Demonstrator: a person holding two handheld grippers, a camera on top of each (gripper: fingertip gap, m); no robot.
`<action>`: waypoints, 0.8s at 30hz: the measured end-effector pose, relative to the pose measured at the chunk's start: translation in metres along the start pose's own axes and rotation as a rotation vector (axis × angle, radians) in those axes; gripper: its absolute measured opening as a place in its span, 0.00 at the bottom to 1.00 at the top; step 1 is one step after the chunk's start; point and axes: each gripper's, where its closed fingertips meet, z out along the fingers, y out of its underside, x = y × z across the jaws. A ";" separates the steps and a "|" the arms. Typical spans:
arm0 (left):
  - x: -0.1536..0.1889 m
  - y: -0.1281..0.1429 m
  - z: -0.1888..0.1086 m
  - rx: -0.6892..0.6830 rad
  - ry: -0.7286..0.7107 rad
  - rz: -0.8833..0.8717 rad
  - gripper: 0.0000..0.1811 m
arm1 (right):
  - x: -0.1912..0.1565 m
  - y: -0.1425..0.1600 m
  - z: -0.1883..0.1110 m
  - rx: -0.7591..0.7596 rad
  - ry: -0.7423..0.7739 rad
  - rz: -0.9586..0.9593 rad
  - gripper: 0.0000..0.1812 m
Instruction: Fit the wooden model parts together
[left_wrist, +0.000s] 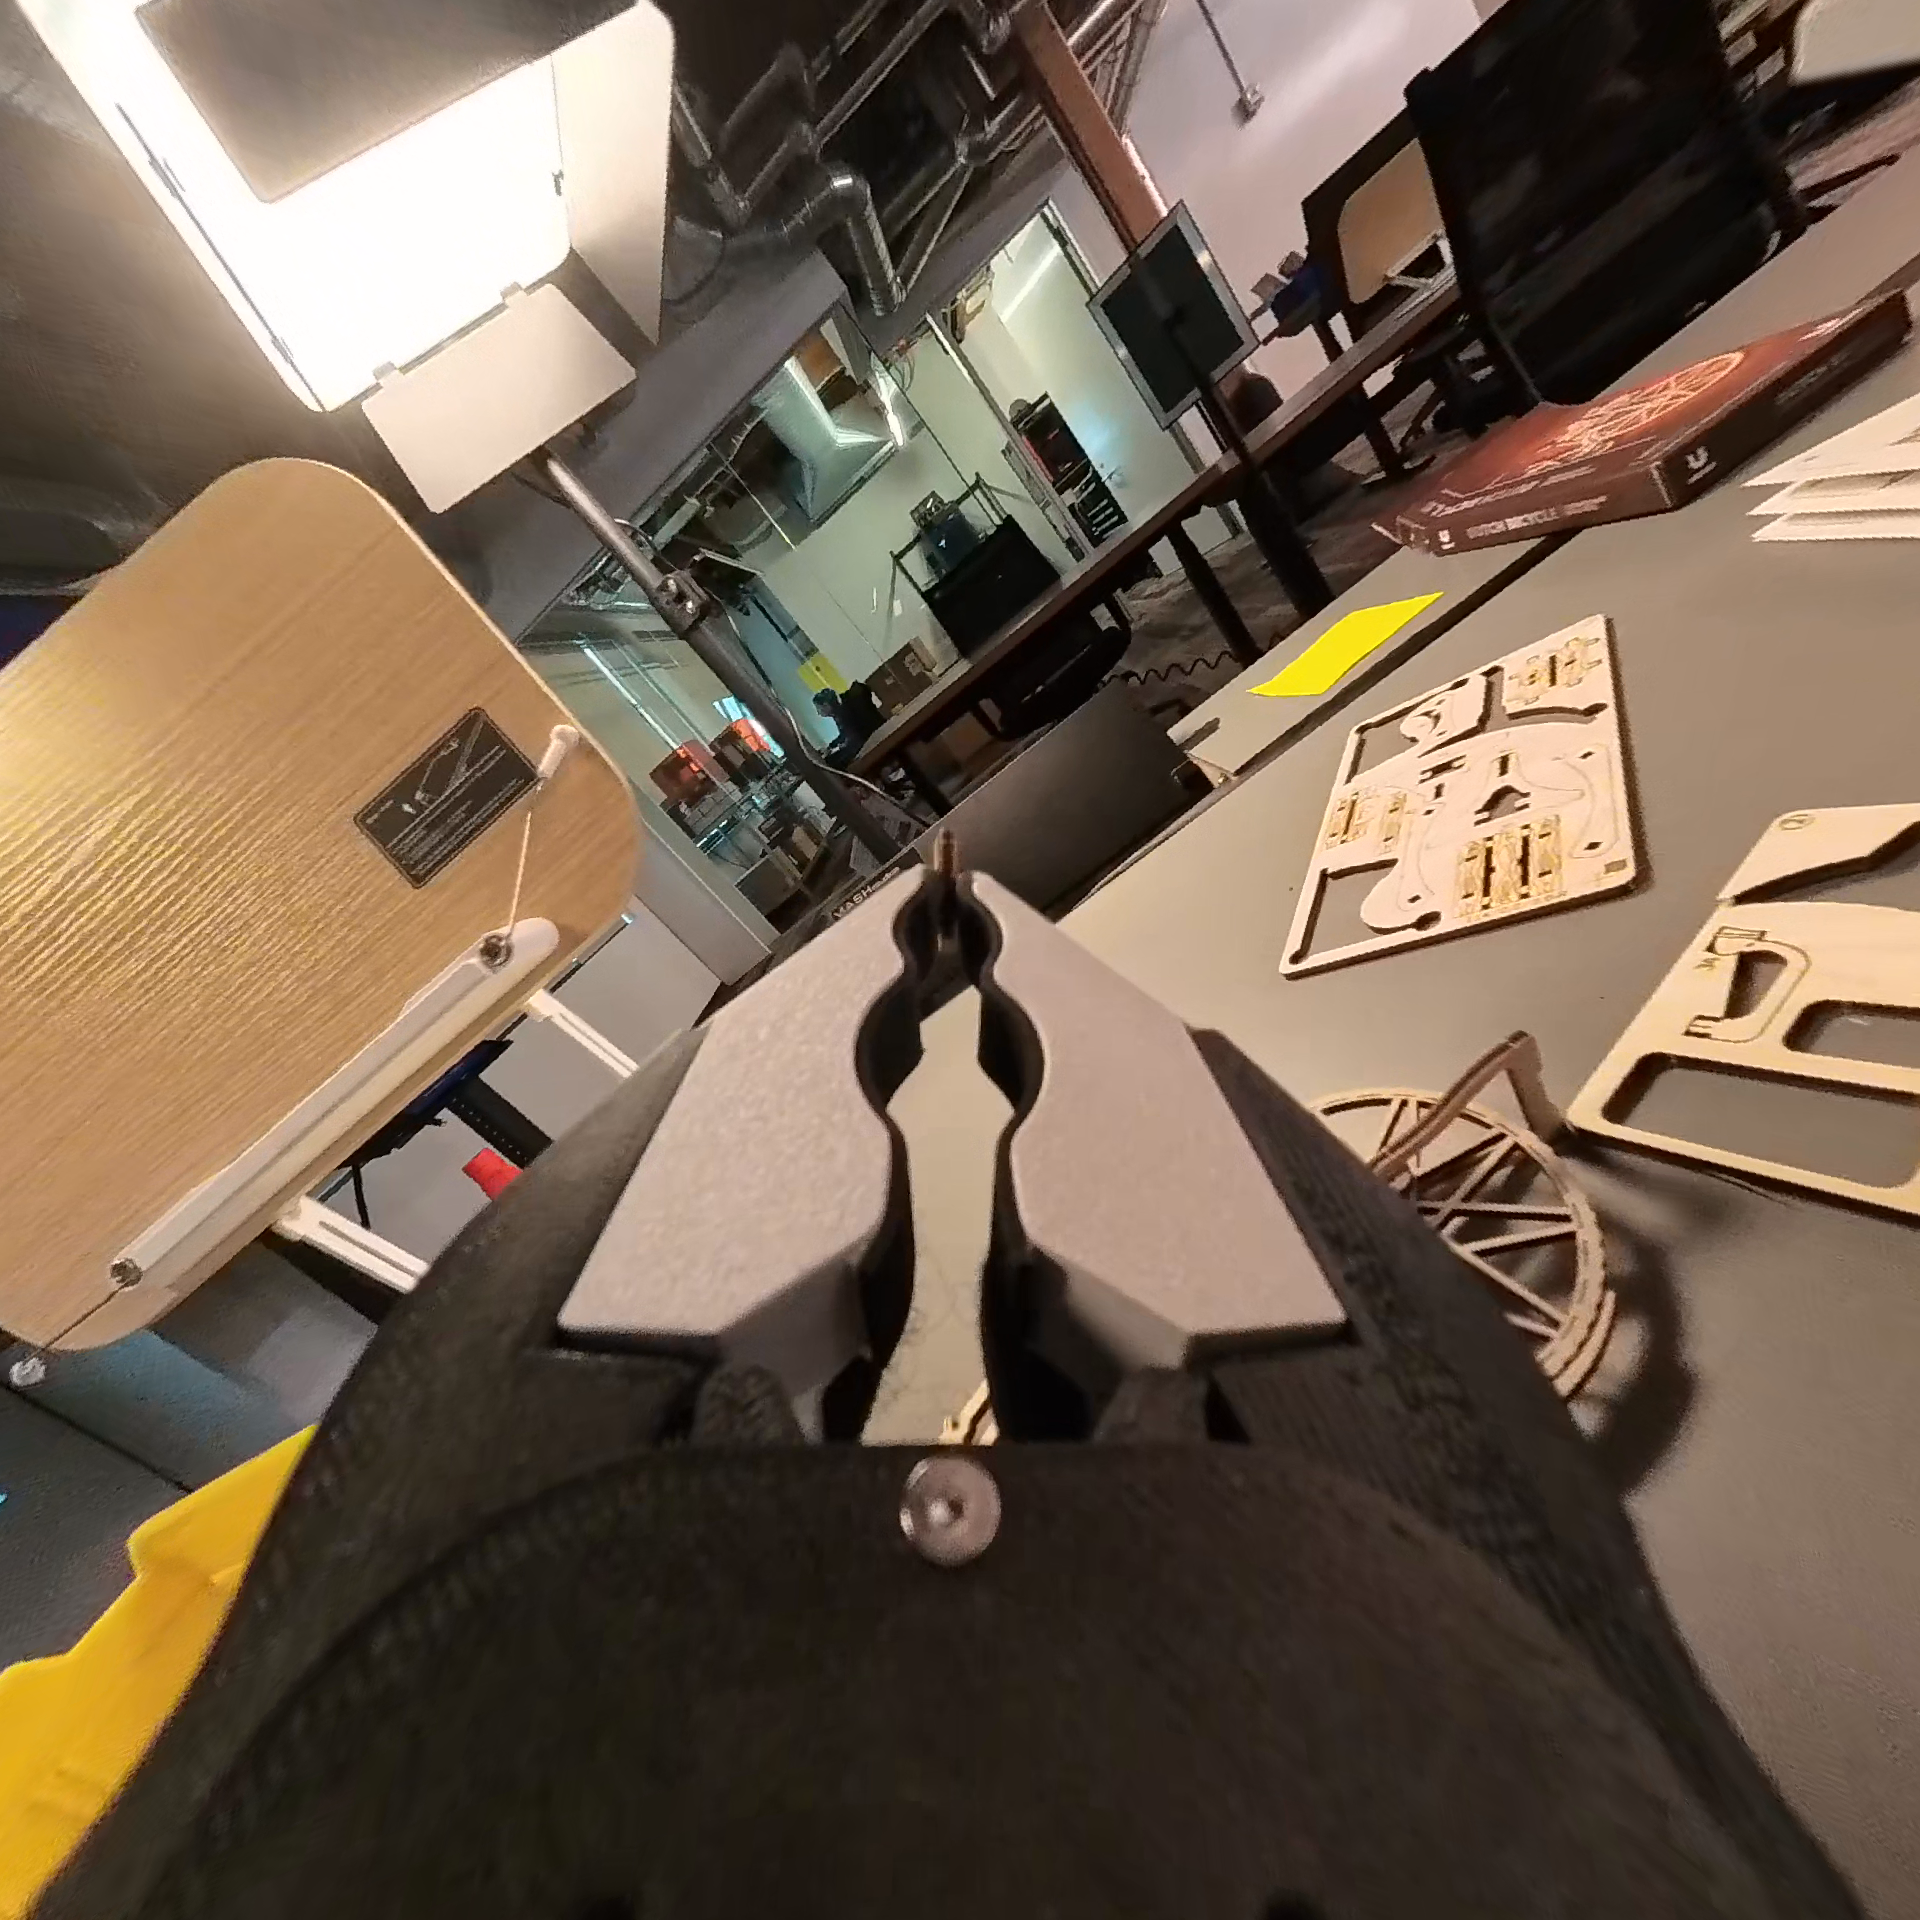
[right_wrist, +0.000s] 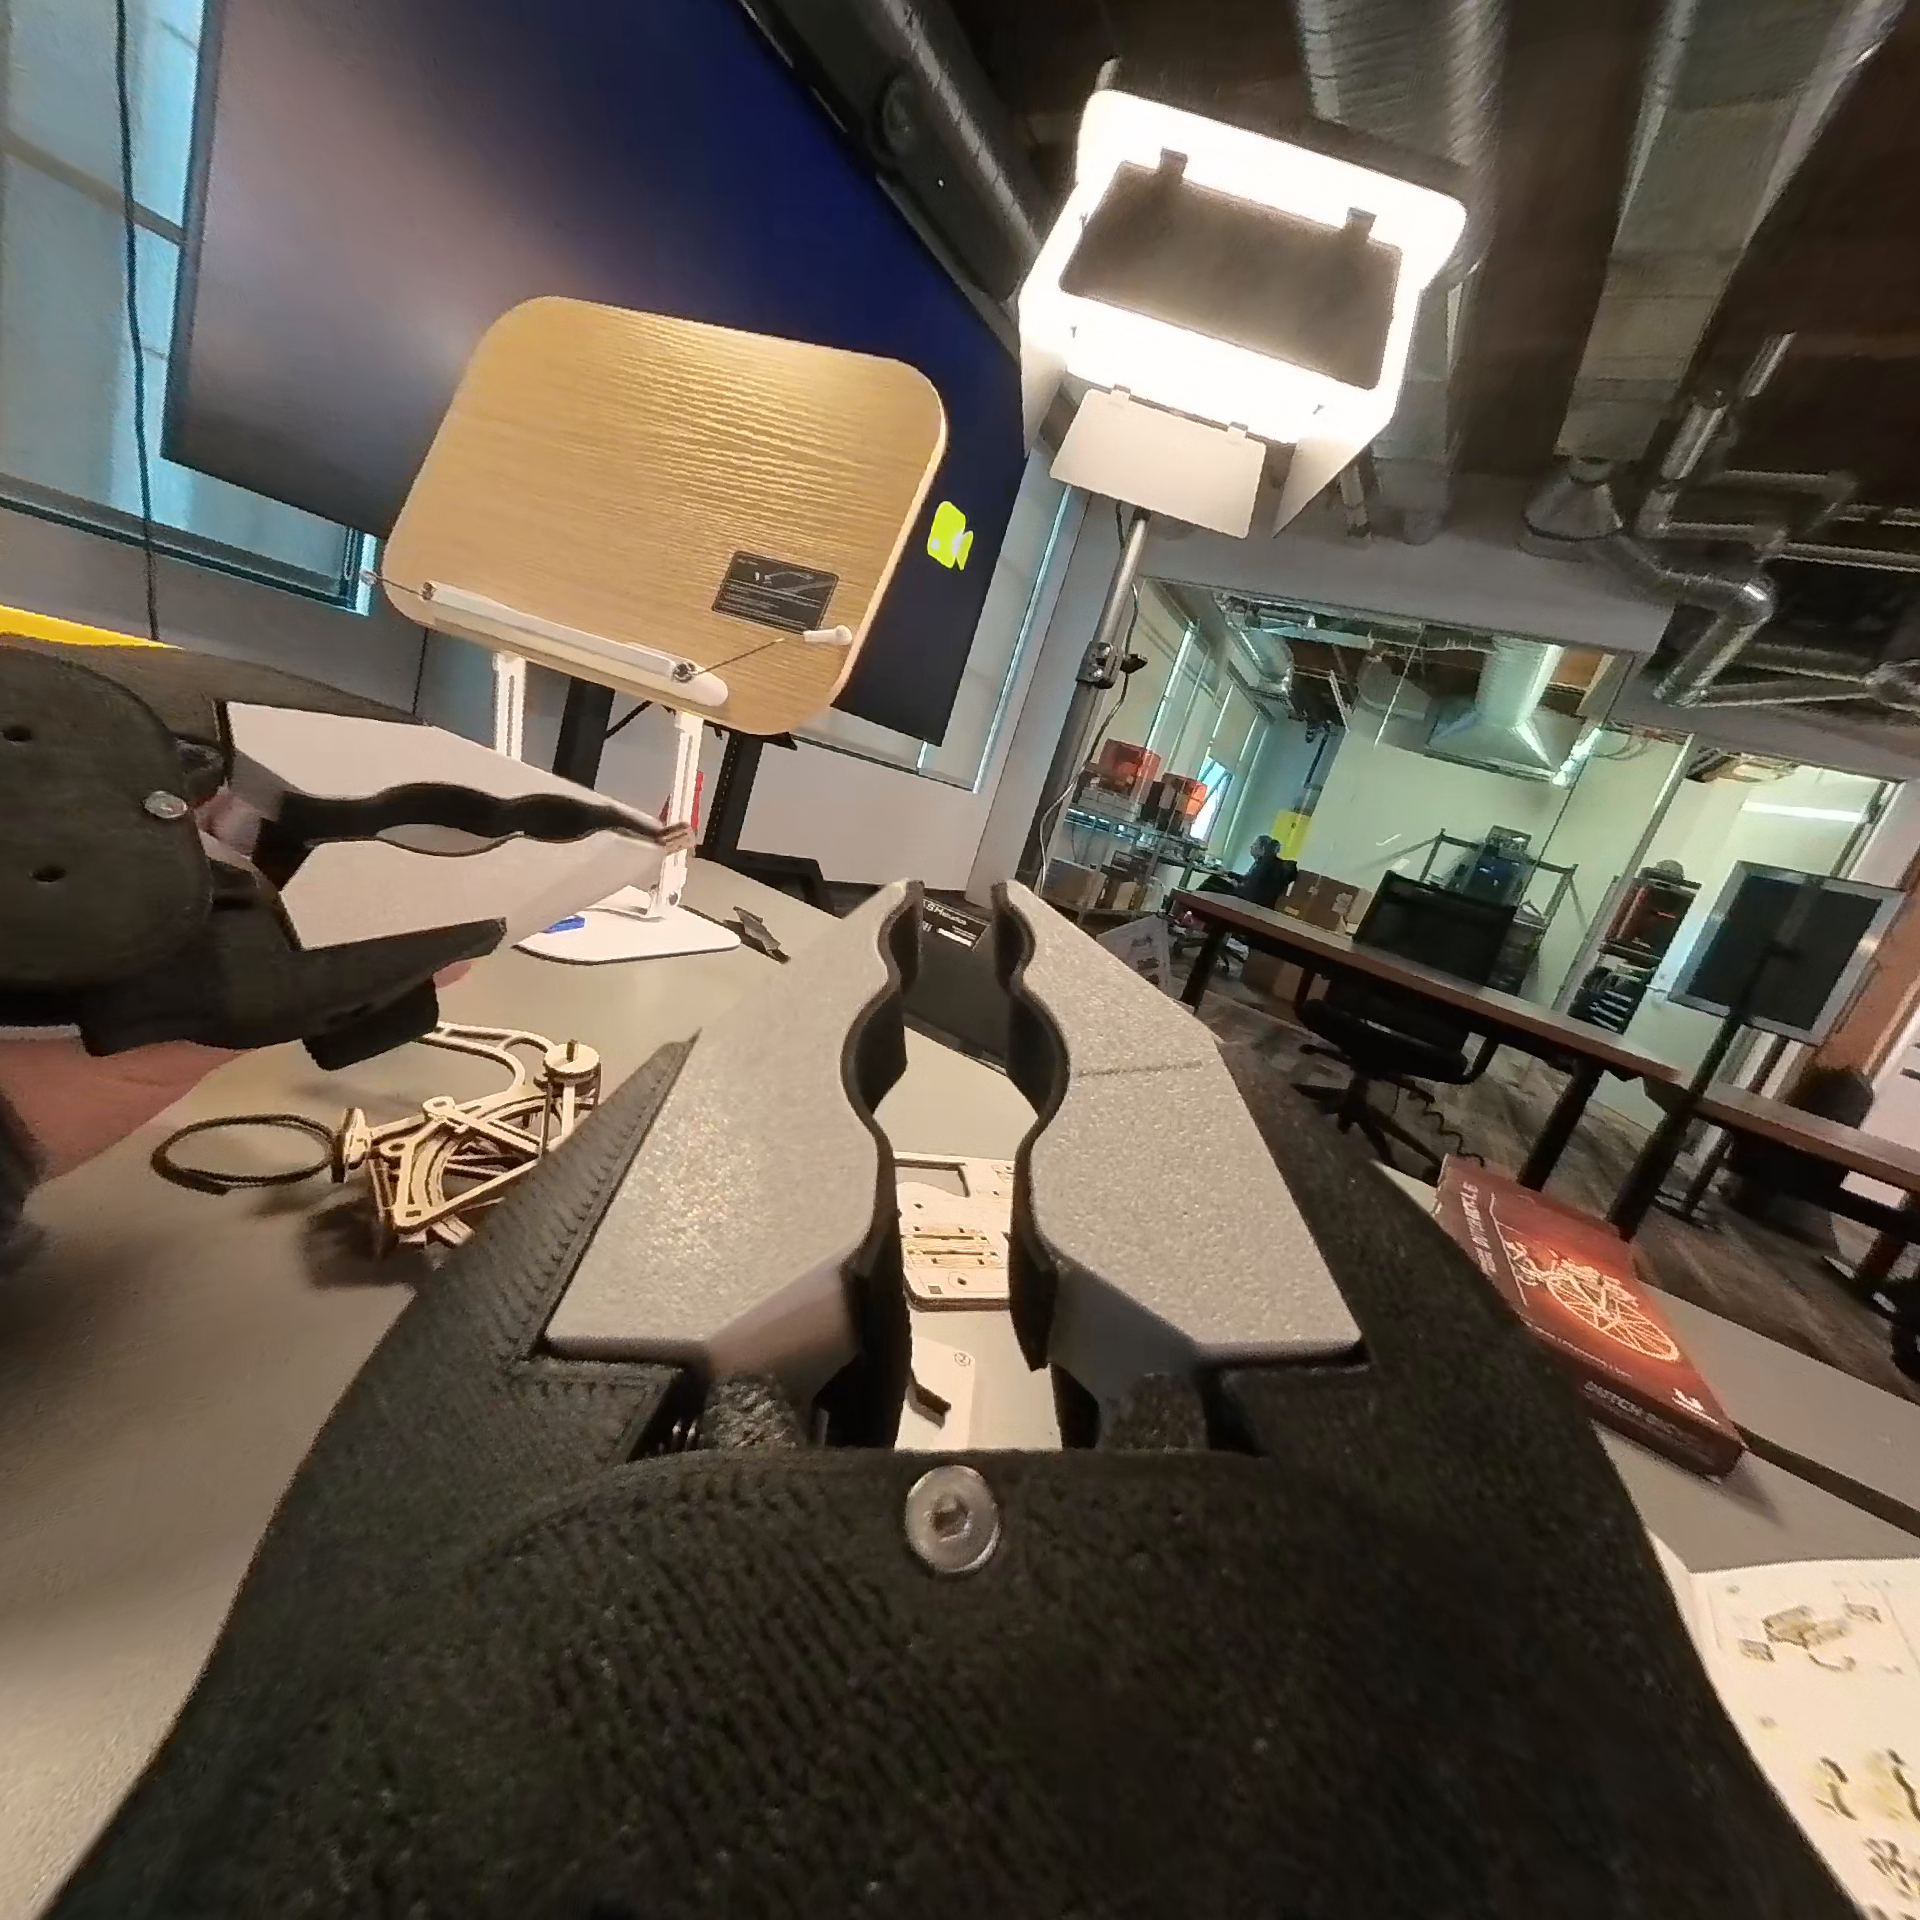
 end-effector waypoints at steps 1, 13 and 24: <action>0.001 -0.002 0.000 0.011 0.005 -0.003 0.01 | 0.000 0.000 0.000 -0.001 0.000 -0.004 0.05; 0.000 -0.019 -0.008 0.134 0.052 -0.105 0.01 | -0.019 0.000 0.002 -0.018 -0.044 -0.151 0.05; -0.007 -0.031 -0.015 0.242 0.102 -0.234 0.01 | -0.016 -0.012 -0.004 0.023 -0.034 -0.137 0.06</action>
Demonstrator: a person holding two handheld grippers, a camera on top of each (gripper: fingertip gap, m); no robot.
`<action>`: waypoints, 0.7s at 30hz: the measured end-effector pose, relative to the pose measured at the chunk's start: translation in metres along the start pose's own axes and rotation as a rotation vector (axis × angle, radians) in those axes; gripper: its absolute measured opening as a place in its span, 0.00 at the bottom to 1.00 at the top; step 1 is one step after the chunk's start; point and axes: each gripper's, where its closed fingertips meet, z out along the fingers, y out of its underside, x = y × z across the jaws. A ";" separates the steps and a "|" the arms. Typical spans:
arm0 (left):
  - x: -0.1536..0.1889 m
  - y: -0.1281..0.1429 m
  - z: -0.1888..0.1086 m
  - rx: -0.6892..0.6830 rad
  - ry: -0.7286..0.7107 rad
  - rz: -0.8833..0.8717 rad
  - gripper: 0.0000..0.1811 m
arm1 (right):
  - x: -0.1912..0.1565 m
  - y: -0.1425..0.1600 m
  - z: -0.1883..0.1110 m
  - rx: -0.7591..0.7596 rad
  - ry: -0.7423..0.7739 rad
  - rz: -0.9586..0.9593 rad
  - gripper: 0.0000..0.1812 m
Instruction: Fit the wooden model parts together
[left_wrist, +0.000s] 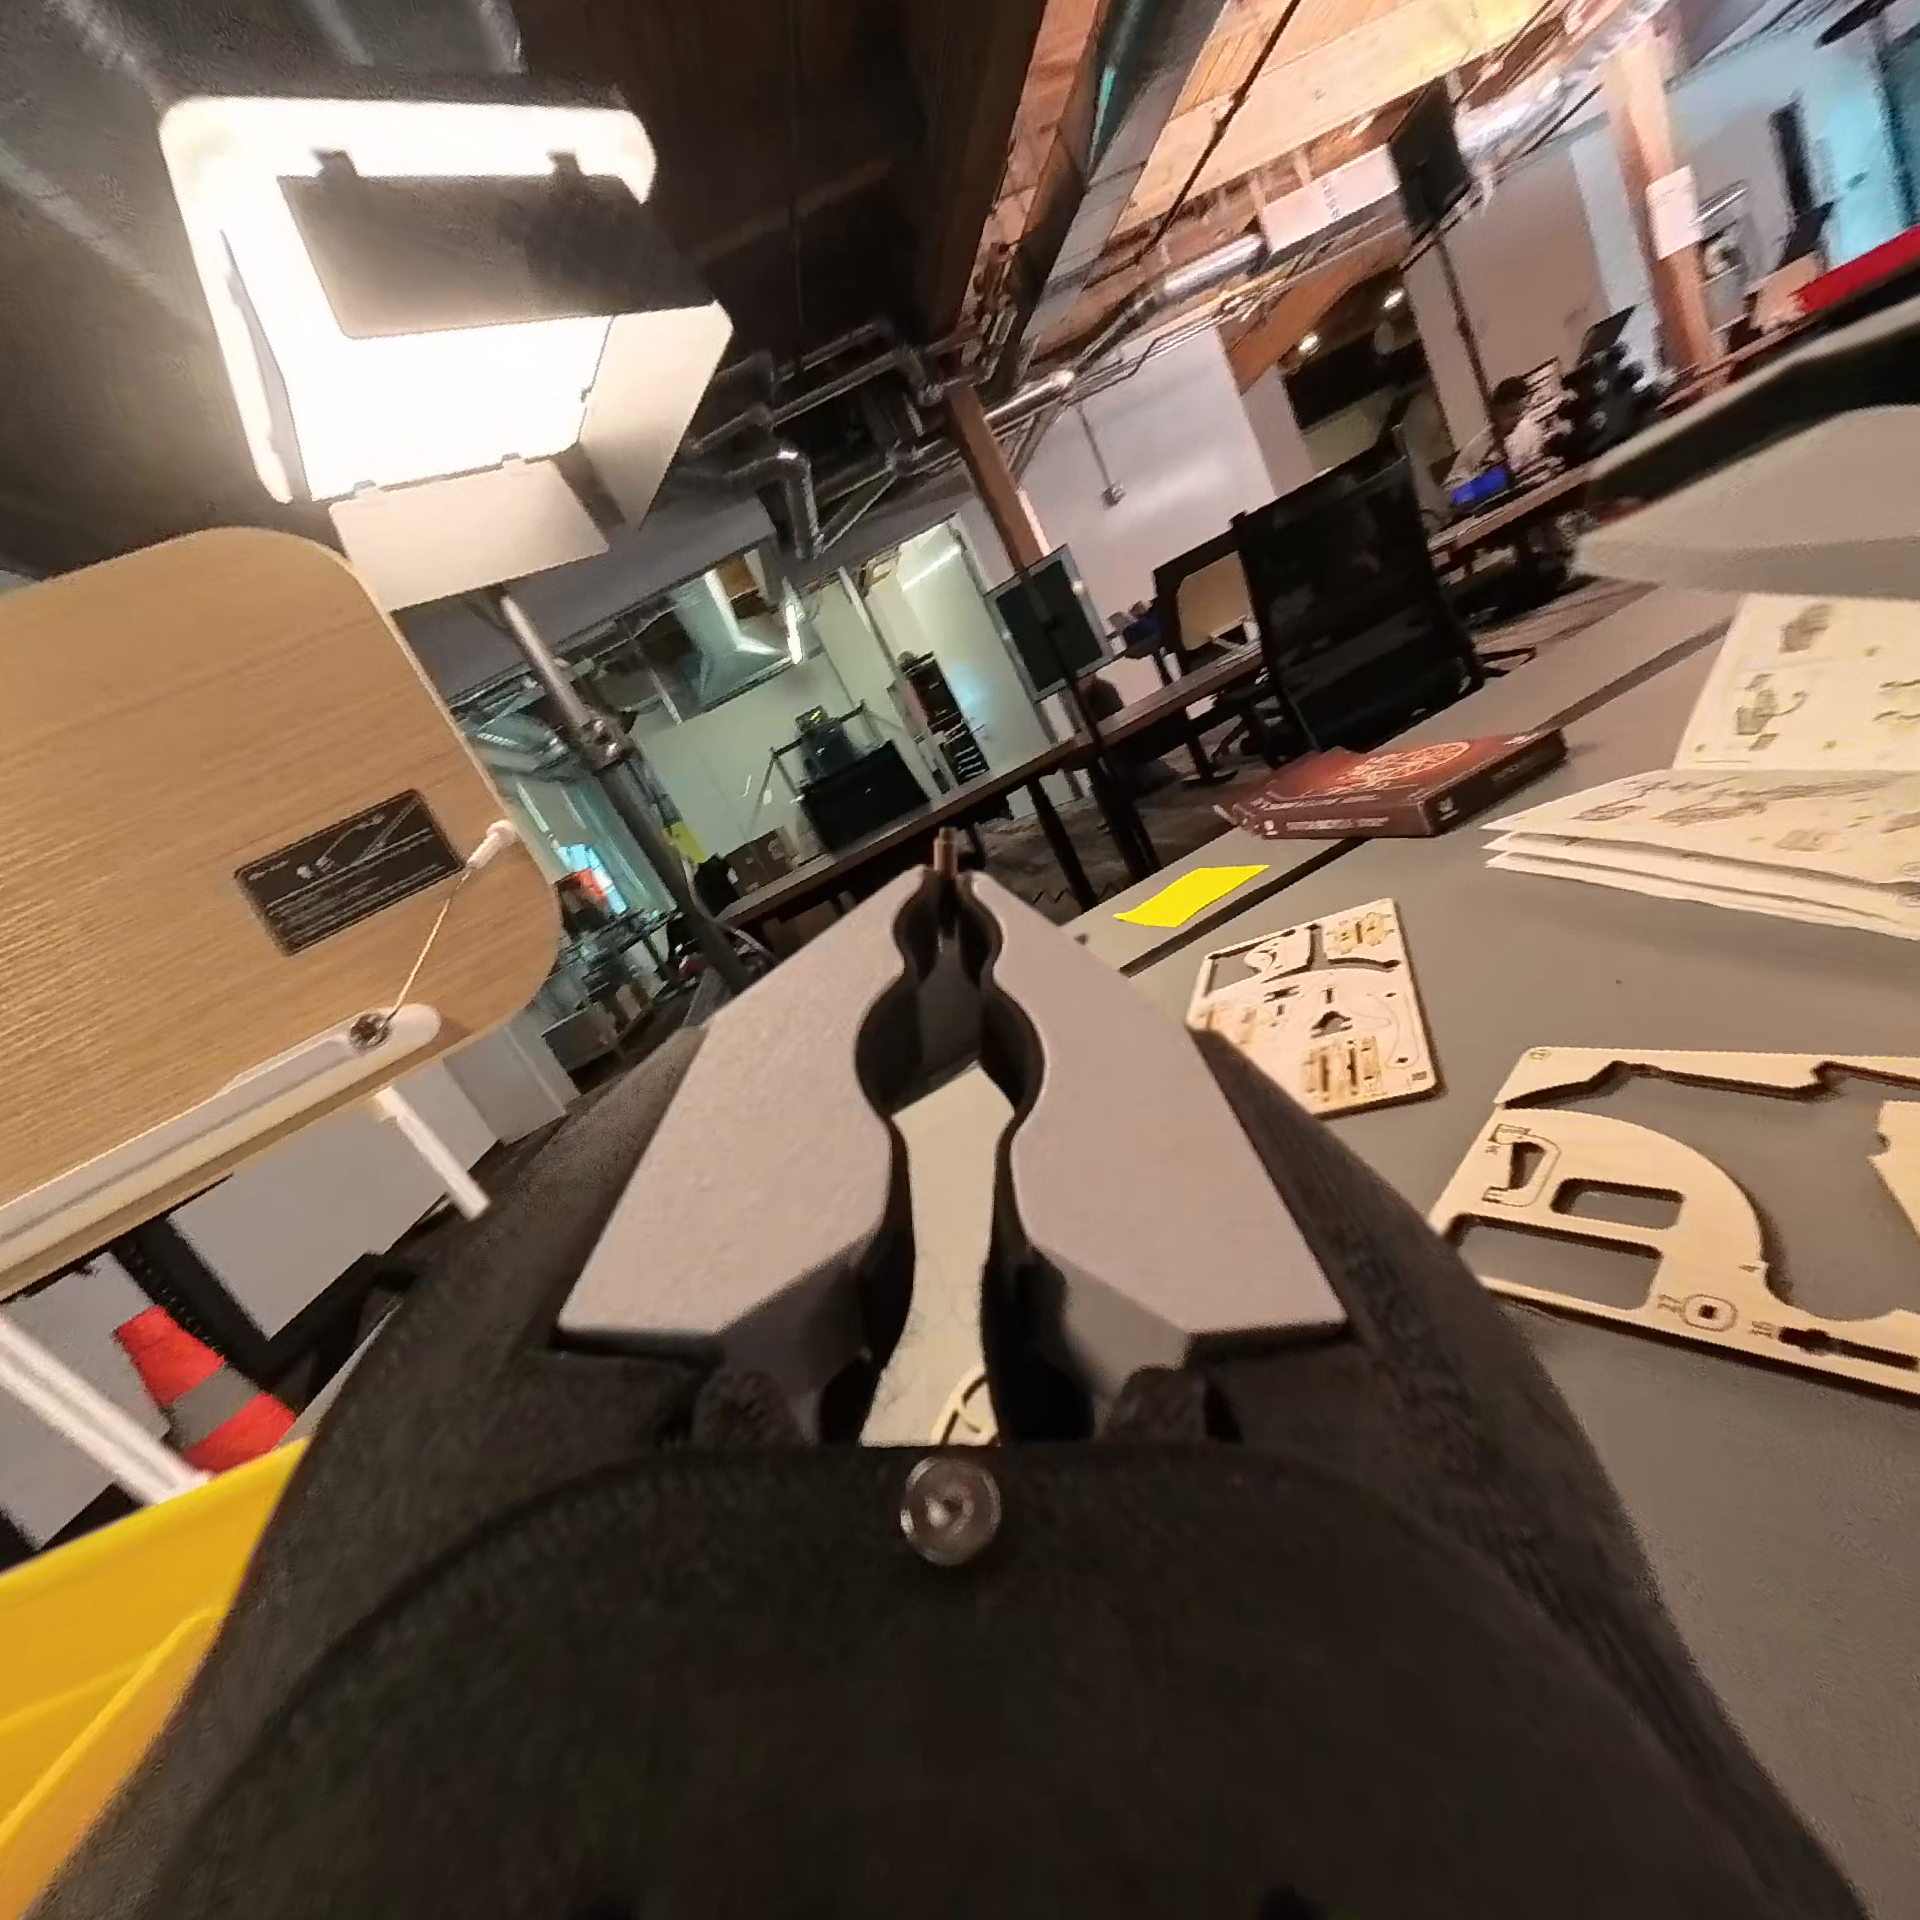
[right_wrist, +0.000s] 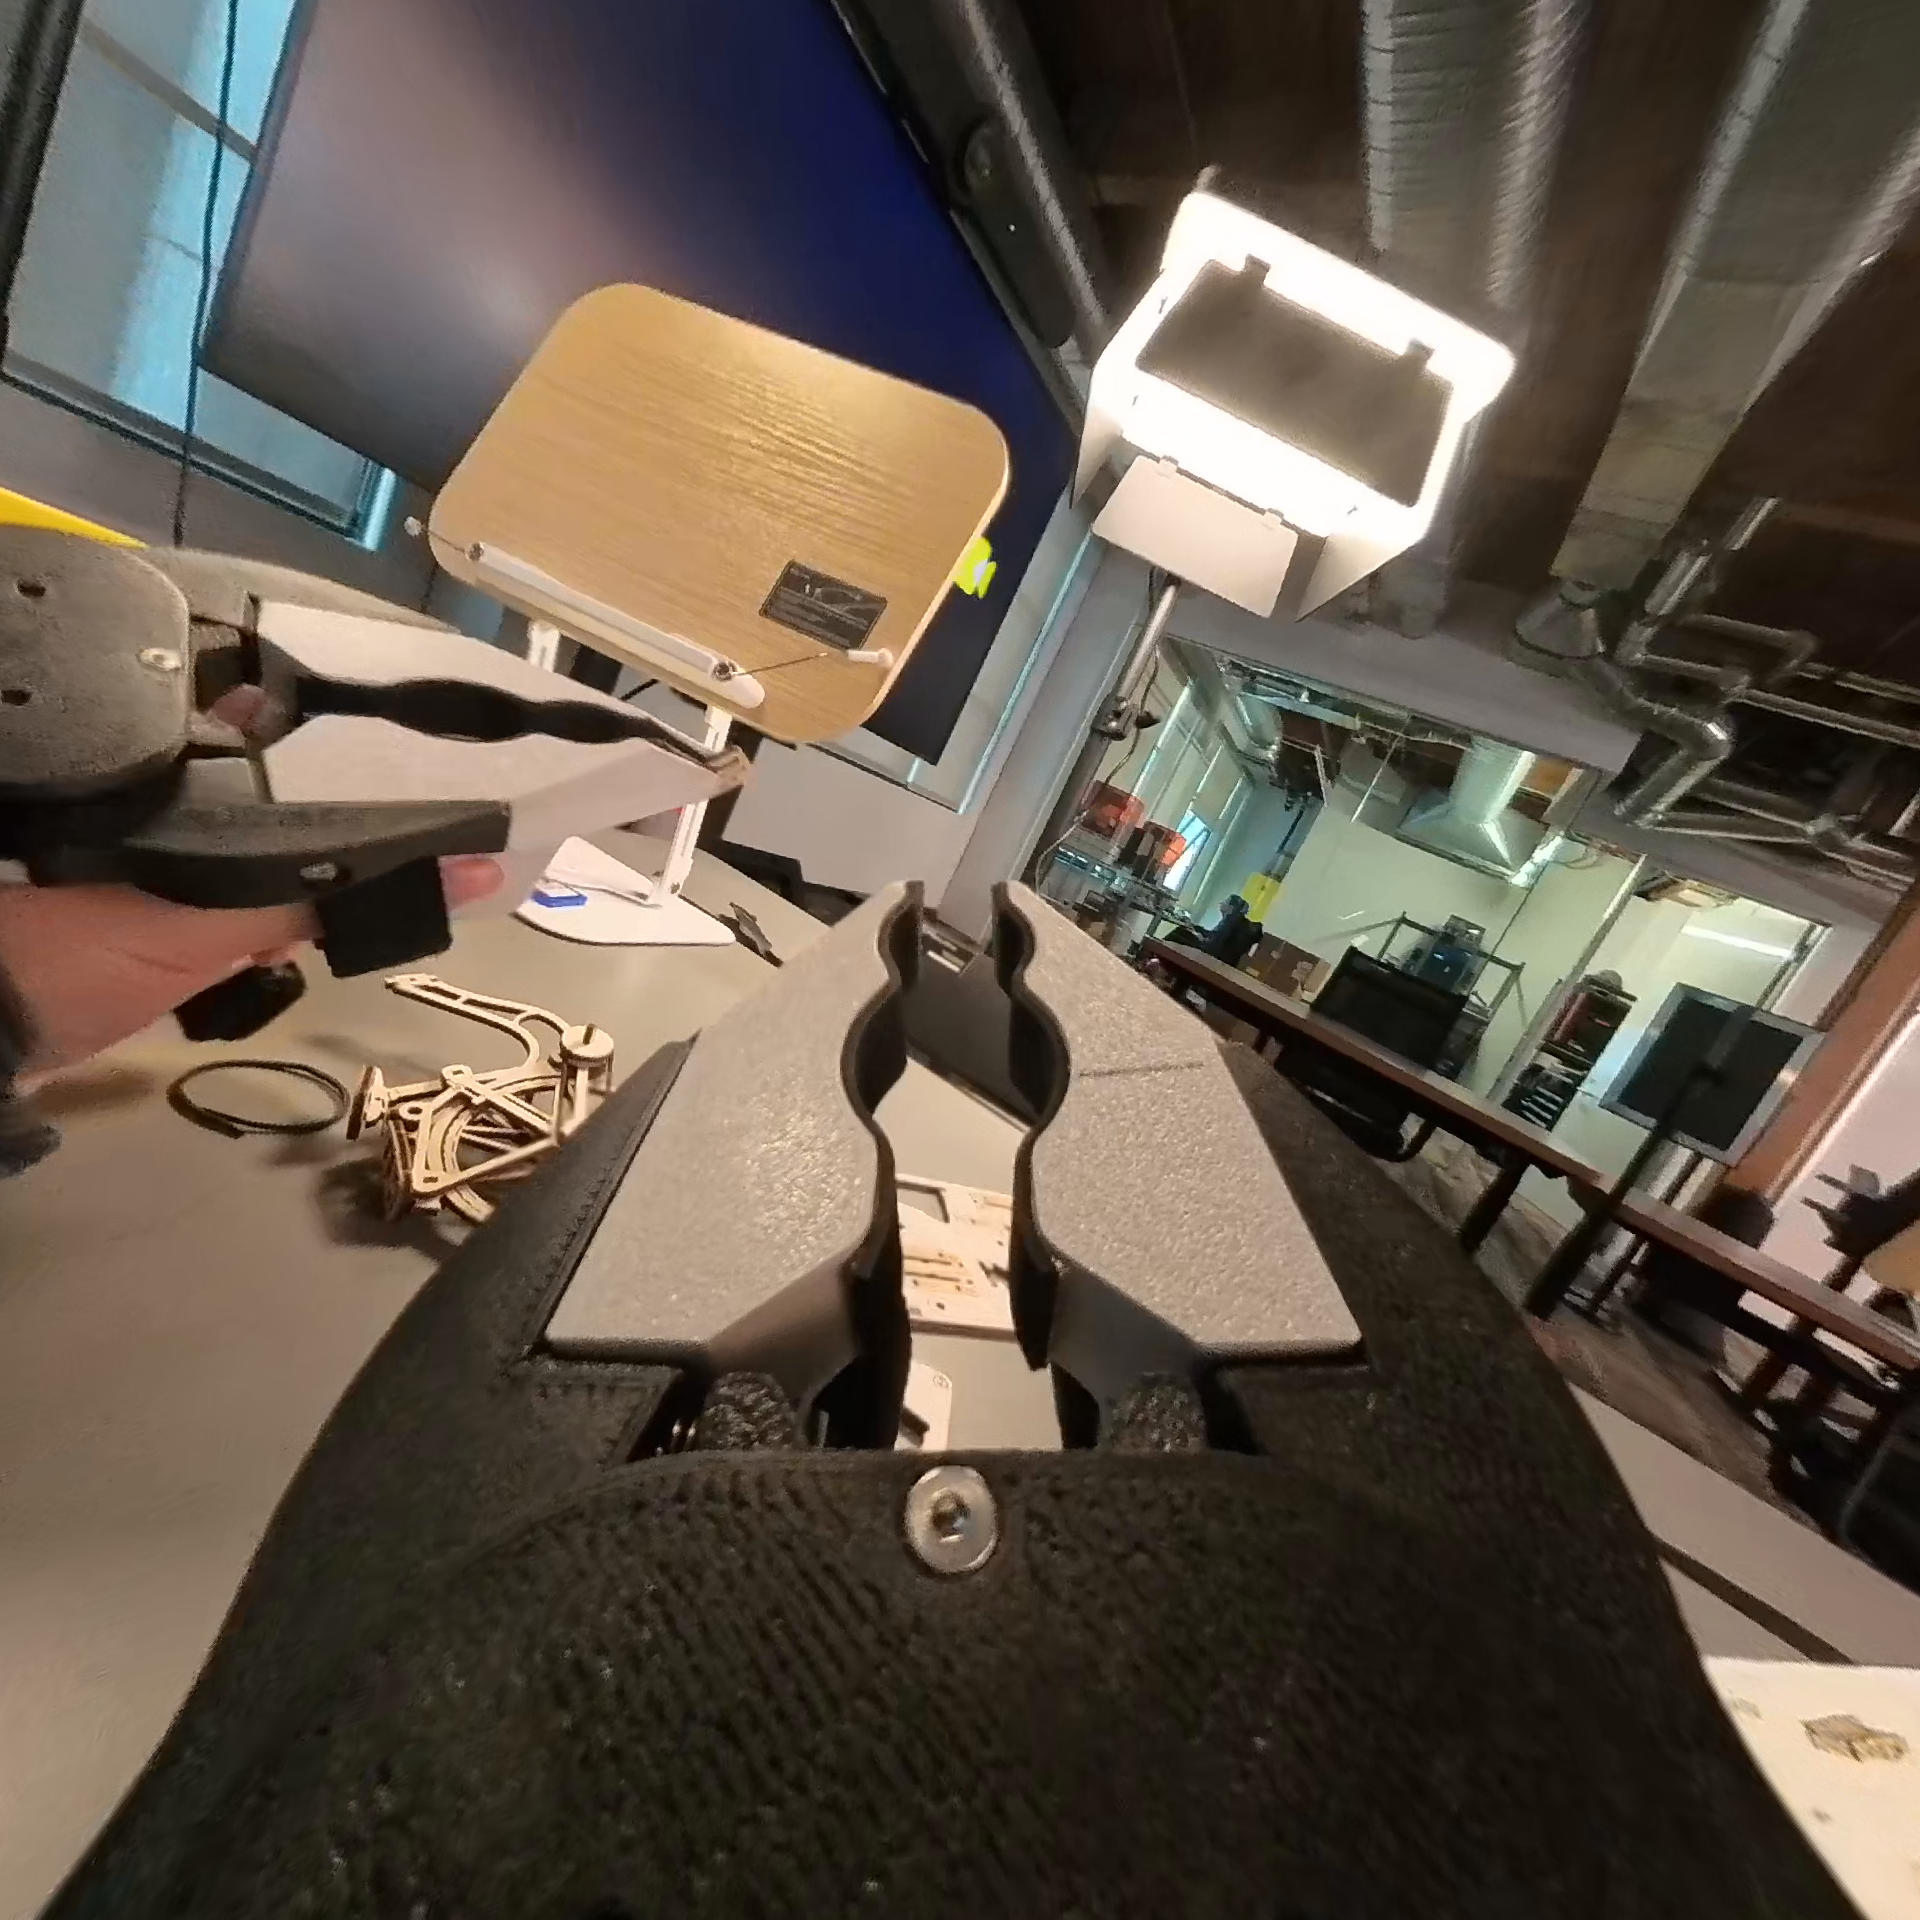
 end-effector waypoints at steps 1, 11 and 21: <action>0.002 -0.003 -0.001 0.017 0.020 -0.004 0.01 | 0.001 -0.003 -0.001 0.010 -0.002 0.009 0.06; 0.037 -0.039 -0.028 0.126 0.410 -0.285 0.01 | -0.032 -0.034 0.002 0.040 -0.173 0.051 0.10; 0.050 -0.057 -0.048 0.183 0.746 -0.607 0.01 | -0.034 -0.030 0.003 0.025 -0.412 0.507 0.19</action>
